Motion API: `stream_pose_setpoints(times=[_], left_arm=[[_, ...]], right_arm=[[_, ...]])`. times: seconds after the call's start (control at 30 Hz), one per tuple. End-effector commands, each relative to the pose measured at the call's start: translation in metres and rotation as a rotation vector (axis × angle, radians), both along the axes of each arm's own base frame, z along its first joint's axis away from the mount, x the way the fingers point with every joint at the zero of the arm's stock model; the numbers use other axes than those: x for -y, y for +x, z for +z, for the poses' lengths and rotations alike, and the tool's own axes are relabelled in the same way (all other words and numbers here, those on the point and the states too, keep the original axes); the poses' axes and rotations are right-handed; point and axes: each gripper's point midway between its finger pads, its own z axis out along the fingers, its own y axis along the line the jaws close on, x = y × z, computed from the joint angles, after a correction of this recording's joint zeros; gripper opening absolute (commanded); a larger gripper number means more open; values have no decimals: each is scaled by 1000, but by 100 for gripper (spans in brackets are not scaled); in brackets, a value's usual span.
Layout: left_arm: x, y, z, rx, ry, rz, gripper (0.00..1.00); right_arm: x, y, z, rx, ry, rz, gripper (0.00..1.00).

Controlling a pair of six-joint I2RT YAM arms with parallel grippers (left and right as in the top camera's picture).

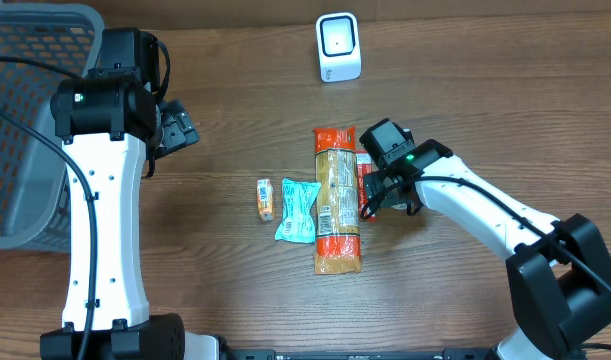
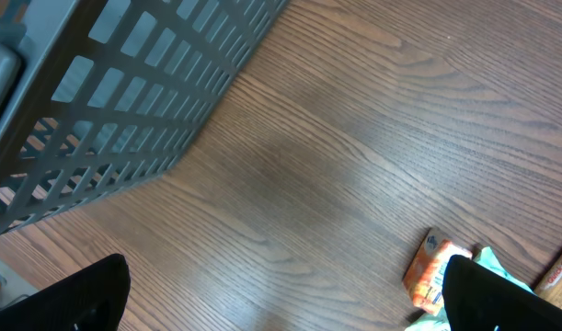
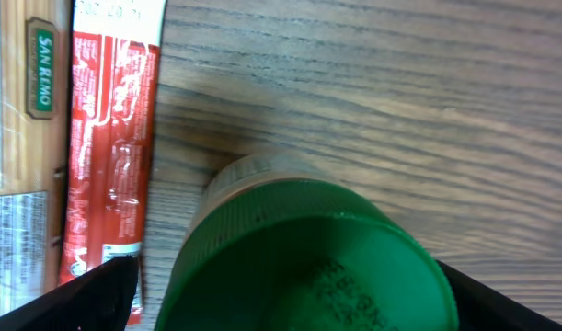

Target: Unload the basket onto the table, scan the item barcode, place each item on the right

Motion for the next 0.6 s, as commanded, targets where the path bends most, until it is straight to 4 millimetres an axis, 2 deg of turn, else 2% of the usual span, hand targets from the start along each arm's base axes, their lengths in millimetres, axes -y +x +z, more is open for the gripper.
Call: stream_pose_setpoints(times=[0.0,0.17,0.33,0.57], left_arm=[[-3,1,-1,-12,17,-10,100],[-3,1,-1,-12,17,-10,100],[-3,1,-1,-12,17,-10,99],[-3,1,-1,-12,17,-10,100]], right_arm=[[5,3,-3,-35,78,-71,100],[26,10,-5,-70,133,-129,100],[11,2,-5,-130,218,-28,98],[12,2,-6,-116,186,-20,98]])
